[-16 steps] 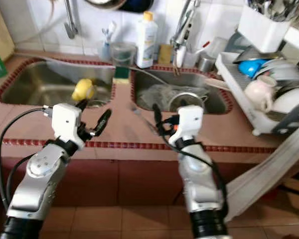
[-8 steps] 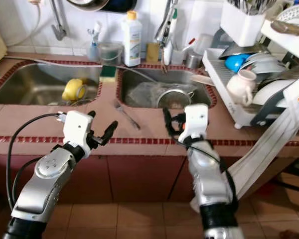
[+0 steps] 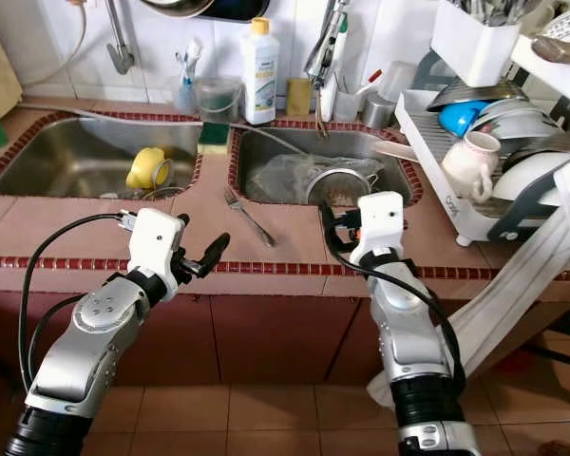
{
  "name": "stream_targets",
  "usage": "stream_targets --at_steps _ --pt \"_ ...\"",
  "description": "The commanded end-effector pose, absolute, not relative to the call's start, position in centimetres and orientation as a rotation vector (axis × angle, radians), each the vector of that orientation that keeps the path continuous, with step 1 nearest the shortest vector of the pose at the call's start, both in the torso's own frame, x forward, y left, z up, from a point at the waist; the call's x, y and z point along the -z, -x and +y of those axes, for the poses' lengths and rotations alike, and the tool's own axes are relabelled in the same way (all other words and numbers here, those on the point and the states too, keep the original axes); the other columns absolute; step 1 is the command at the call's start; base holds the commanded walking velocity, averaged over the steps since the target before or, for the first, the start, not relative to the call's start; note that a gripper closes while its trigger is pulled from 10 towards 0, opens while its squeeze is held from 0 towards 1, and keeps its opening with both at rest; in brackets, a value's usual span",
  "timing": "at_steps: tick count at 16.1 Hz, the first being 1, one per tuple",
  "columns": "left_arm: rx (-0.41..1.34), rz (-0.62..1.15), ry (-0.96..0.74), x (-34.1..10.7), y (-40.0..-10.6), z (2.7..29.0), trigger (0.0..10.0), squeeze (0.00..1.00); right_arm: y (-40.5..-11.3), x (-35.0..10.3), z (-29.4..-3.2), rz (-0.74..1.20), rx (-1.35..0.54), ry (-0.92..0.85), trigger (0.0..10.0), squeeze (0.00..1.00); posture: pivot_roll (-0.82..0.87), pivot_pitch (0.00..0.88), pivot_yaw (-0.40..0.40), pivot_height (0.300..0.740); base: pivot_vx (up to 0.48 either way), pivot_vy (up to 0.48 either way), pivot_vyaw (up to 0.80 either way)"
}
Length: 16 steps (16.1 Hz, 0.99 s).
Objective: Kitchen organization
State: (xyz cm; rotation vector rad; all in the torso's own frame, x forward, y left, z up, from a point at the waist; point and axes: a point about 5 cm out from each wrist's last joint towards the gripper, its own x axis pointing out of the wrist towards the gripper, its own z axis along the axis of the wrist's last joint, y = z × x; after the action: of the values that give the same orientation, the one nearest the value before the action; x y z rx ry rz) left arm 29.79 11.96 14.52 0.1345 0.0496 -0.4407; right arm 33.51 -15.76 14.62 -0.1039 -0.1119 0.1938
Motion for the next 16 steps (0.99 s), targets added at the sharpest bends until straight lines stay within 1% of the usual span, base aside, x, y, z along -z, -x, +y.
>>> stream_targets --at_steps 1,7,10,16 --pt "0.447 0.032 -0.131 -15.23 -29.91 11.86 10.0 0.0 -33.56 -14.77 -15.71 -0.122 -0.198 0.113 10.0 0.0 0.01 0.013 -0.047 0.74 0.371 0.0 0.0" --pt "0.437 0.029 -0.133 -15.28 -29.89 11.85 10.0 0.0 -33.61 -14.68 -15.67 -0.118 -0.216 0.122 10.0 0.0 0.02 0.003 -0.056 0.74 0.364 0.0 0.0" --pt "0.413 -0.022 -0.121 -15.83 -29.84 11.88 10.0 0.0 -33.51 -14.57 -15.32 -0.119 -0.247 0.135 10.0 0.0 0.02 0.0 -0.06 0.74 0.0 0.0 0.0" --pt "0.4 -0.041 -0.114 -16.19 -30.01 11.88 10.0 0.0 -33.39 -14.51 -15.37 -0.117 -0.269 0.14 10.0 0.0 0.02 0.0 -0.06 0.74 0.0 0.0 0.0"
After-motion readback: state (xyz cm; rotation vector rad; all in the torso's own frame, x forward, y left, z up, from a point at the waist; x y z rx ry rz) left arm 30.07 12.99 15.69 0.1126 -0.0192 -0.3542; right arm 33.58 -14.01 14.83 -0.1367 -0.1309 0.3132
